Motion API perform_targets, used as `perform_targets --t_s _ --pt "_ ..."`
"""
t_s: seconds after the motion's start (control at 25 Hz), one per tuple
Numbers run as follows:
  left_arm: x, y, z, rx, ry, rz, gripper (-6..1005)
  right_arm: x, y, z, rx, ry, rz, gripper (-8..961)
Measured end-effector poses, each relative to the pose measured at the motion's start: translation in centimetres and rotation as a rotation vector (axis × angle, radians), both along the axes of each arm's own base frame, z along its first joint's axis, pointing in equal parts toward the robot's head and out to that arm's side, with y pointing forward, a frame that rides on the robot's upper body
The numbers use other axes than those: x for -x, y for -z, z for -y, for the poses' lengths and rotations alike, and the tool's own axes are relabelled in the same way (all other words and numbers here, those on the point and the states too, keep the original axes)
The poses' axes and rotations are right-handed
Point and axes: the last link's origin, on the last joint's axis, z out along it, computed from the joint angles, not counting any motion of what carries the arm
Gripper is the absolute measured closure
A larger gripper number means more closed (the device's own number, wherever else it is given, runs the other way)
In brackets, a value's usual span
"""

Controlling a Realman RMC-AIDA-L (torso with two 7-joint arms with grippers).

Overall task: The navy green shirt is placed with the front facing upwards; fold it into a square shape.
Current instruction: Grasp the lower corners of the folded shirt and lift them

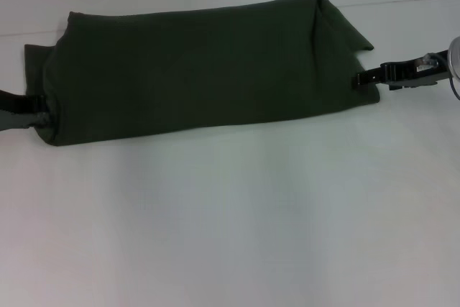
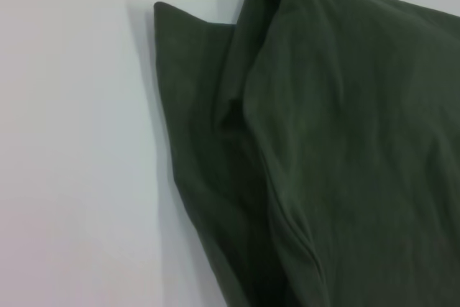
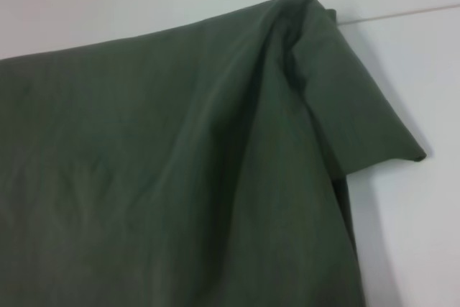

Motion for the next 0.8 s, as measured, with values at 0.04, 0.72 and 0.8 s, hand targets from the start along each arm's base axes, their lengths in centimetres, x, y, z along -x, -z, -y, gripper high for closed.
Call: perform_targets --t_s 0.04,0.72,0.8 --pt "0.0 0.0 0.0 0.000 0.000 -0.001 1000 0.0 0.0 0.0 -0.004 0.001 -0.001 47" --pt "0.1 0.0 0.1 -0.001 0.000 -0.005 1000 0.0 1.7 -0.3 -0.038 0.023 -0.051 49" --pt "0.2 0.0 0.1 -0.001 -0.001 -0.005 1000 0.0 1.7 -0.3 -0.039 0.022 -0.057 49"
